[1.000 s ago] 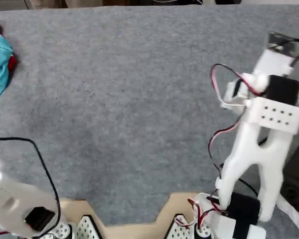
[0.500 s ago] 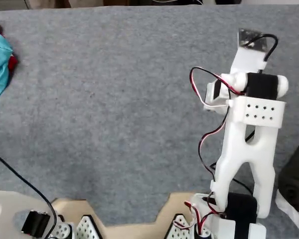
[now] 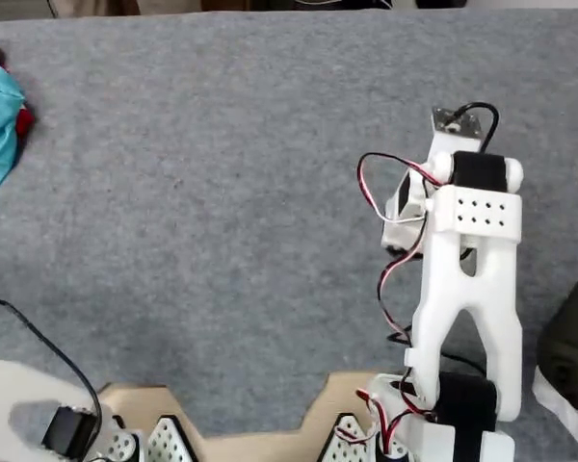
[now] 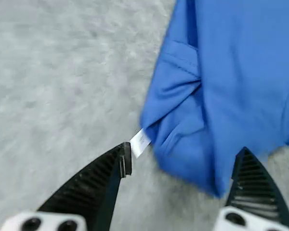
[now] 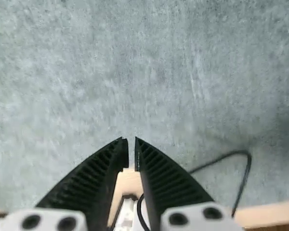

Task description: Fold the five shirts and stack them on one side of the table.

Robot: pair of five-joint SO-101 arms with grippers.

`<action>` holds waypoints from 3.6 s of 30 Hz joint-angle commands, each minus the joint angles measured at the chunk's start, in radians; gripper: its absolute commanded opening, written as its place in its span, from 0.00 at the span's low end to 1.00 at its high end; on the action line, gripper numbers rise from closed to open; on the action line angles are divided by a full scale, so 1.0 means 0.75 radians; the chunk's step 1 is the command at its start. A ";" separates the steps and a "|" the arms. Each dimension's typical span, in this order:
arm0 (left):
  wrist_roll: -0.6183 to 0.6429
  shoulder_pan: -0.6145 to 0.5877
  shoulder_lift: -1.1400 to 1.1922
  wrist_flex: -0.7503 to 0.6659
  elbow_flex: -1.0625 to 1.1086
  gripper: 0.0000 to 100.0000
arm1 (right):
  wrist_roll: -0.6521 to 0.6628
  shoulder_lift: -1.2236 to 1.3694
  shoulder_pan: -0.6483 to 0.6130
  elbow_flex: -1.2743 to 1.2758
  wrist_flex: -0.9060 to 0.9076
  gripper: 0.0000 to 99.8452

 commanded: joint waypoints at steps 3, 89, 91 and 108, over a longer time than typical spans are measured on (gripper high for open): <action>0.010 0.084 0.193 -0.096 -0.055 0.34 | -0.006 -0.060 -0.013 0.056 -0.264 0.04; 0.356 0.829 -1.834 0.642 1.403 0.37 | 0.270 -0.056 -0.973 0.052 -0.423 0.04; 0.356 0.773 -1.803 0.606 1.455 0.37 | 0.268 -0.024 -1.044 0.046 -0.452 0.04; 0.358 0.720 -1.558 0.262 1.766 0.37 | 0.166 0.913 -1.368 -0.498 -0.194 0.31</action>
